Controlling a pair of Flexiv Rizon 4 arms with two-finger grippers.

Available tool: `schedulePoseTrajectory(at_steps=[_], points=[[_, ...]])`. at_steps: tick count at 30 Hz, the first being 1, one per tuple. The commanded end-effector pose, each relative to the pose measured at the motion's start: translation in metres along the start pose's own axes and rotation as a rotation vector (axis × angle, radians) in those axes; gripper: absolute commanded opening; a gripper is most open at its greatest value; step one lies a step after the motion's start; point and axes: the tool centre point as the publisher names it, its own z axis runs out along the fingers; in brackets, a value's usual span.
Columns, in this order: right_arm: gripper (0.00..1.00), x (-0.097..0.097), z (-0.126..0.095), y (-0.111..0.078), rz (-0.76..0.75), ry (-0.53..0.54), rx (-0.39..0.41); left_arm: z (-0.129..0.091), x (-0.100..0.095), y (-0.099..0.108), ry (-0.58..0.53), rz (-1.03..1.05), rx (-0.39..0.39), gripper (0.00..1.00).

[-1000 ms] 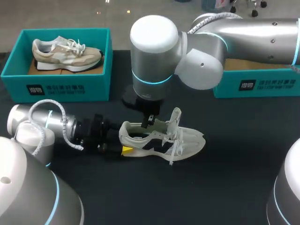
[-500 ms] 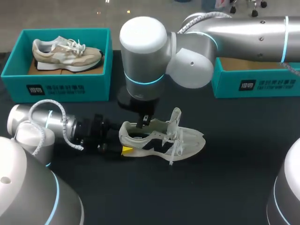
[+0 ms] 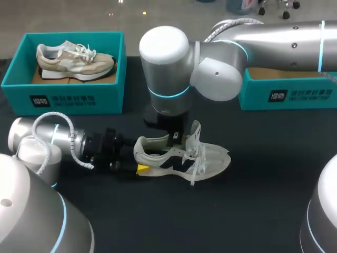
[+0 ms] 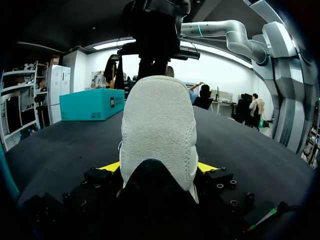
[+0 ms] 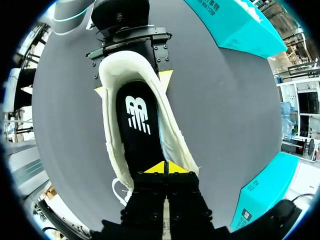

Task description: Take the shoe out of the shoebox, open the shoe tongue, remove and reinsert the insole, then place the shoe into the shoebox

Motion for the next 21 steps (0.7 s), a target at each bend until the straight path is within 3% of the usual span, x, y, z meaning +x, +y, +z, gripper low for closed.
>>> schedulePoseTrajectory(at_steps=[1,11,21], points=[[0.00,0.000,0.005,0.000,-0.008,0.014,0.017,0.001,0.000,0.003,0.000,0.000,-0.001,0.00],[0.00,0.028,0.015,-0.009,0.004,0.070,0.016,0.001,0.000,0.003,0.000,0.000,-0.001,0.00],[0.00,0.024,0.024,0.003,0.098,-0.015,-0.065,0.001,0.000,0.003,0.000,0.000,-0.001,0.00]])
